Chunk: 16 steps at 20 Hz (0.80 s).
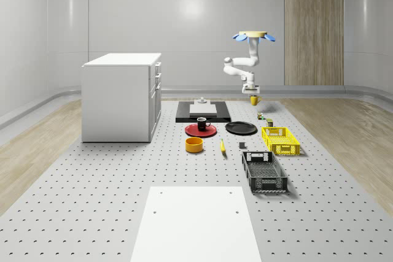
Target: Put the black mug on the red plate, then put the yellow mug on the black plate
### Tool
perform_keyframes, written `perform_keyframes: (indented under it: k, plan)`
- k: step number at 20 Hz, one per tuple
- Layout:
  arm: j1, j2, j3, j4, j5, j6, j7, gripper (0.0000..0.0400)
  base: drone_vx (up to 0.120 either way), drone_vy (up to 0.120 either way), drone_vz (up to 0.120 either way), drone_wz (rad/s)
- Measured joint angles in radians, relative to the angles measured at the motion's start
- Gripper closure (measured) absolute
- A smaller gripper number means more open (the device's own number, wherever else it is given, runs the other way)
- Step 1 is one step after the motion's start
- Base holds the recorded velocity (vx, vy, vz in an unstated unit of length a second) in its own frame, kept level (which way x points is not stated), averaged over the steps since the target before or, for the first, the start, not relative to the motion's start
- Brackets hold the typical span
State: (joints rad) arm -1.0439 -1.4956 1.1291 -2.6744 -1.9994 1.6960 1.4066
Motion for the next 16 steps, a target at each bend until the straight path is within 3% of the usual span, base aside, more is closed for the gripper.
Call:
perform_keyframes:
  k: [16]
  plan:
    - [-0.005,-0.010,0.001,0.000,0.005,0.009,0.004,0.0290,0.120,-0.120,0.000,0.000]
